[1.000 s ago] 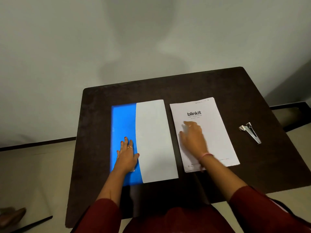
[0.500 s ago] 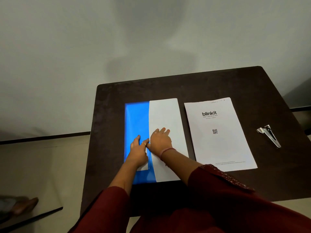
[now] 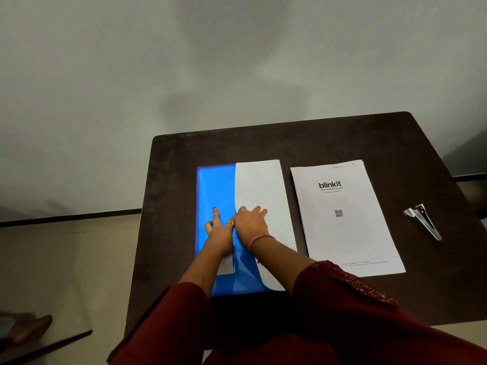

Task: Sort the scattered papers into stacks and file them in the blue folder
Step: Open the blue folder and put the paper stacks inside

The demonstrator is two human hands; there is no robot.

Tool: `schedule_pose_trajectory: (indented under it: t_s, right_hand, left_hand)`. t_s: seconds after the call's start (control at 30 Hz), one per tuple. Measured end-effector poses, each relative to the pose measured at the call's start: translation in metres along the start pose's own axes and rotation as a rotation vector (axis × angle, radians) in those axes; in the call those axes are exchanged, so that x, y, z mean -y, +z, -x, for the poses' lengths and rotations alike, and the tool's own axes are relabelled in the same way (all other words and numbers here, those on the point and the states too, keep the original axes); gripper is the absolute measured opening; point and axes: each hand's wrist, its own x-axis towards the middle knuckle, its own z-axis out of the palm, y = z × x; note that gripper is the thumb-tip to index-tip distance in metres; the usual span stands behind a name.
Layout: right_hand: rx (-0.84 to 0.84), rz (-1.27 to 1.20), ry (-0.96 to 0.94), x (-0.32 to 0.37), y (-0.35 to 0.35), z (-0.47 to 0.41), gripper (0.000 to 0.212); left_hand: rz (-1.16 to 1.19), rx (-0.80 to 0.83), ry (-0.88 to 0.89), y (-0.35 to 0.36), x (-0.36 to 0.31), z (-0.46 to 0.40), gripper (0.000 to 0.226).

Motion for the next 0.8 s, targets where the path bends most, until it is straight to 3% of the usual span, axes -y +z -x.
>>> schedule_pose_trajectory:
  t_s: [0.2,0.33,0.43,0.53,0.6,0.67,0.8]
  right_hand:
    - [-0.063,-0.076,0.021,0.000,0.003,-0.001,0.044]
    - [-0.122,-0.109,0.030,-0.001,0.000,0.003,0.039]
    - [-0.199,-0.406,0.064,-0.018,-0.007,0.010,0.029]
    - [-0.173,-0.754,0.130,-0.056,-0.009,0.011,0.021]
    - [-0.157,-0.870,0.153,-0.085,-0.009,0.017,0.013]
    - [-0.178,-0.943,0.174,-0.111,-0.013,0.028,0.024]
    - [-0.235,-1.061,0.226,-0.161,-0.010,0.053,0.021]
  left_hand:
    - [-0.051,0.014,0.025,0.002,0.000,-0.007,0.067]
    - [0.014,0.005,0.037,0.003,0.003,-0.009,0.074]
    - [-0.097,0.030,0.042,0.002,0.005,-0.012,0.085]
    - [-0.215,0.029,0.073,0.004,0.006,-0.015,0.088]
    - [-0.237,0.021,0.076,0.003,0.004,-0.013,0.088]
    - [-0.253,0.013,0.083,0.003,0.002,-0.013,0.089]
    - [-0.233,0.016,0.076,0.005,0.000,-0.013,0.091]
